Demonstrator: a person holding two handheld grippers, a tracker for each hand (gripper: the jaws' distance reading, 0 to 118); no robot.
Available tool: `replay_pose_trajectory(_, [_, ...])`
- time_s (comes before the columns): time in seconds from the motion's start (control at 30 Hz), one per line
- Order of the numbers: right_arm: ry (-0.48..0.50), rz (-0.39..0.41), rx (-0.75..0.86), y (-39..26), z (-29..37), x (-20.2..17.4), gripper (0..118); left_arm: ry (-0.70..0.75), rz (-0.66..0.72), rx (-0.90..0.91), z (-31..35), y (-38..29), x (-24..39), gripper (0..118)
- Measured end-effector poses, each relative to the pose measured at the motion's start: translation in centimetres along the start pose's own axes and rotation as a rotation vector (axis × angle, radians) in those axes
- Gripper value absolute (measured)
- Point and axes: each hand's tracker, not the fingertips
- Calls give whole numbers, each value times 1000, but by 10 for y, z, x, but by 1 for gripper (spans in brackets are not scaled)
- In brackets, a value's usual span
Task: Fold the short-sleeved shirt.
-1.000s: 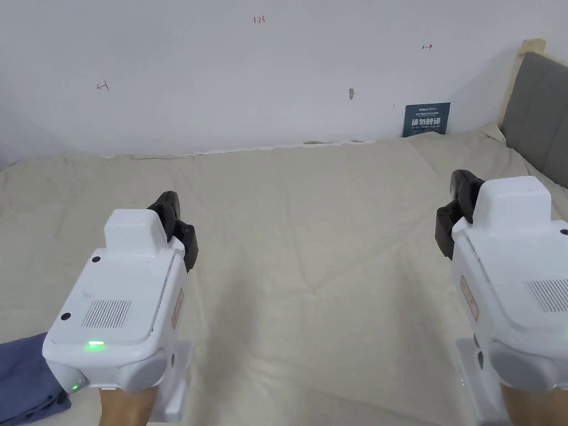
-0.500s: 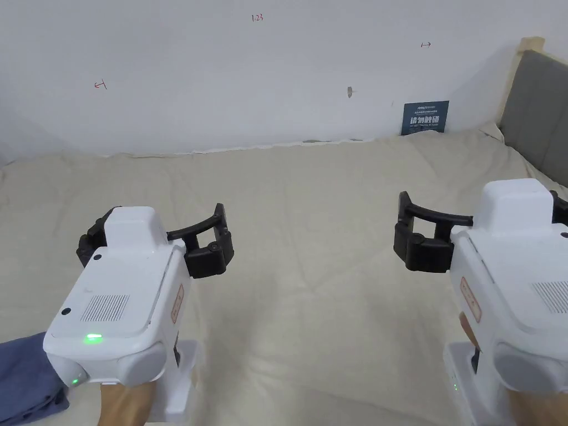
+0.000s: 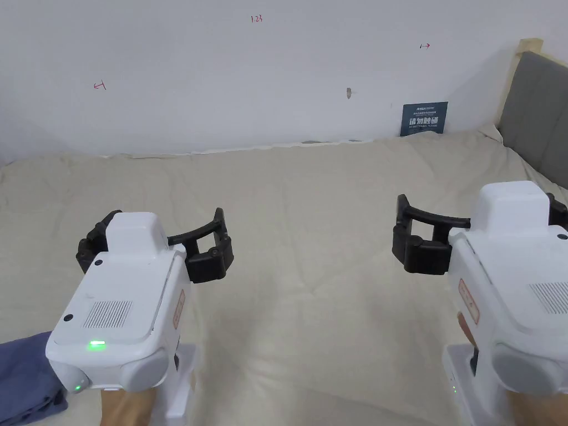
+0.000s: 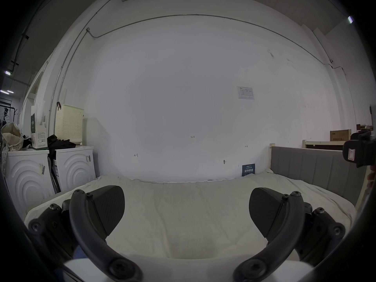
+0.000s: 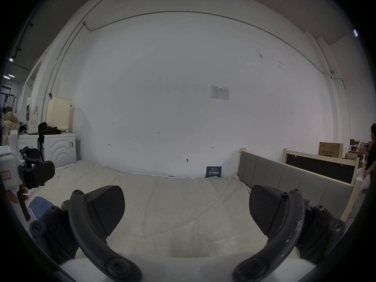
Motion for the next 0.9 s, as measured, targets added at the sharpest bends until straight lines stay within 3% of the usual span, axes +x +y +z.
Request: replay_pose_trajectory(0.9, [-6, 5, 5, 1, -2, 1, 118, 4, -23, -2, -1, -2, -1, 118])
